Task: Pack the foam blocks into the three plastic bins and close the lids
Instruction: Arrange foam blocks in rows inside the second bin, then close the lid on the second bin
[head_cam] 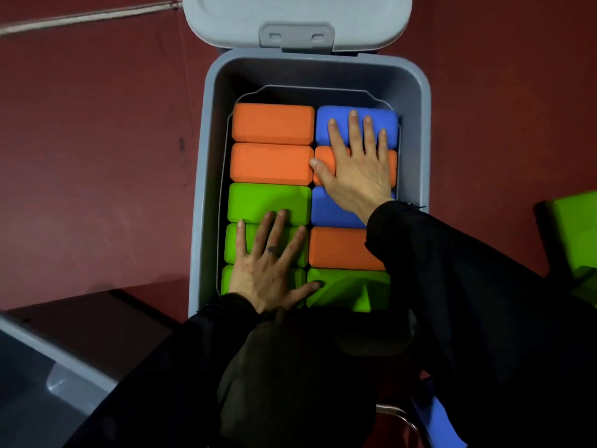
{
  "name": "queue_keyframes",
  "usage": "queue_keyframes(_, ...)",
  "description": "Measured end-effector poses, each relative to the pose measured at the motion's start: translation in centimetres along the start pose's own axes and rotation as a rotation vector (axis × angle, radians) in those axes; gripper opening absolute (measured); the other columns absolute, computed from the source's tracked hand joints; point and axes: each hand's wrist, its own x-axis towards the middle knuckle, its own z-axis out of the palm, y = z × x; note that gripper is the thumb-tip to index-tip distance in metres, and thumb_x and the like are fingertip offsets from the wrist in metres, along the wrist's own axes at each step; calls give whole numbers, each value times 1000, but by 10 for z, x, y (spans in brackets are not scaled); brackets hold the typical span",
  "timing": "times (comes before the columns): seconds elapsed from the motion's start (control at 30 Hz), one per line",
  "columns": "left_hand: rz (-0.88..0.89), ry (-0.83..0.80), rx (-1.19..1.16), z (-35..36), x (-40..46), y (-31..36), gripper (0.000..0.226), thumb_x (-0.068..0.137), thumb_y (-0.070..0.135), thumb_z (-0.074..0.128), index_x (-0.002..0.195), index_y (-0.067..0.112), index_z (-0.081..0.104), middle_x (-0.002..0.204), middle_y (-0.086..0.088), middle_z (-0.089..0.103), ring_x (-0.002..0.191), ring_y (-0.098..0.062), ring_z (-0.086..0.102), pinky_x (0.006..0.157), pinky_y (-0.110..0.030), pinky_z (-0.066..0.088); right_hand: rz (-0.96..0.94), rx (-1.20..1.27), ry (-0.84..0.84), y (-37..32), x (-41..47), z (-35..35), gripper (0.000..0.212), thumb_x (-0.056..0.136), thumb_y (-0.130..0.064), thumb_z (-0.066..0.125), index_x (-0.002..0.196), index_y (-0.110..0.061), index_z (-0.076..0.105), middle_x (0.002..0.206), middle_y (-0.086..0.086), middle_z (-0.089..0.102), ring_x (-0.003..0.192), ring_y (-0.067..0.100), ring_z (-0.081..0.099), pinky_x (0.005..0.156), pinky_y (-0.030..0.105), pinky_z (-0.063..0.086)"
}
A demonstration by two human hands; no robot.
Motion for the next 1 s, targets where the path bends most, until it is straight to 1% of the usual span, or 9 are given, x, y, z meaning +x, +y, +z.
queue_keyframes(0.23, -29, -45, -46, -17, 6, -3, 93, 86, 83, 23, 159, 25, 25, 167, -10, 14, 155, -32, 9, 119, -64, 11, -95, 118, 16, -11, -38, -20, 68, 101, -63, 29, 161, -30, 25, 169, 14, 15, 157, 34, 8, 126, 54, 8)
queue_keyframes(0.4, -129, -49, -301, -52, 18, -12, 80, 93, 71, 23, 155, 21, 31, 165, -14, 22, 154, -32, 12, 121, -53, 23, -128, 163, -68, -13, -78, -37, 62, 103, -52, 39, 158, -26, 33, 169, 10, 19, 156, 33, 11, 126, 50, 9)
queue_keyframes(0.47, -122, -35, -335, -73, 25, -11, 77, 95, 67, 25, 153, 17, 35, 162, -14, 28, 151, -32, 21, 118, -50, 30, -127, 166, -87, -12, -91, -47, 59, 103, -46, 42, 156, -23, 37, 168, 8, 23, 156, 34, 13, 126, 51, 11)
queue_keyframes(0.57, -75, 4, -388, -106, 32, -6, 61, 102, 52, 41, 148, 13, 43, 155, -11, 41, 141, -30, 38, 110, -43, 38, -138, 202, -51, -11, -106, -68, 45, 104, -31, 43, 147, -19, 52, 162, 3, 38, 152, 35, 25, 122, 52, 24)
queue_keyframes(0.67, -41, 33, -418, -144, 31, 4, 48, 103, 42, 46, 140, 14, 53, 142, -10, 55, 125, -31, 55, 96, -41, 45, -128, 224, -14, -11, -120, -101, 37, 103, -23, 44, 135, -20, 63, 146, 2, 57, 138, 32, 45, 111, 45, 39)
queue_keyframes(0.77, -11, 111, -418, -181, 29, 18, 35, 102, 36, 46, 123, 16, 65, 124, -7, 66, 111, -30, 62, 85, -40, 47, 28, 292, 55, -9, -136, -146, 28, 100, -33, 45, 110, -25, 70, 116, 2, 72, 107, 32, 63, 82, 42, 52)
queue_keyframes(0.87, 67, 179, -476, -214, 27, 36, 31, 98, 34, 42, 99, 16, 67, 101, -7, 71, 94, -34, 64, 73, -41, 48, 107, 334, 101, -1, -160, -191, 23, 93, -40, 47, 87, -24, 63, 95, 5, 72, 92, 38, 64, 69, 40, 47)
queue_keyframes(0.93, 110, 209, -527, -237, 28, 56, 33, 96, 34, 41, 92, 12, 66, 92, -10, 71, 88, -37, 63, 71, -45, 47, 158, 343, 140, 11, -181, -219, 23, 90, -41, 48, 75, -25, 56, 83, 4, 67, 87, 38, 63, 65, 38, 42)
queue_keyframes(1.0, 215, 207, -544, -267, 23, 103, 30, 98, 31, 44, 87, 12, 63, 86, -11, 70, 85, -38, 62, 72, -46, 47, 261, 354, 213, 41, -219, -251, 24, 90, -42, 49, 75, -25, 58, 78, 1, 63, 87, 38, 62, 65, 38, 41)
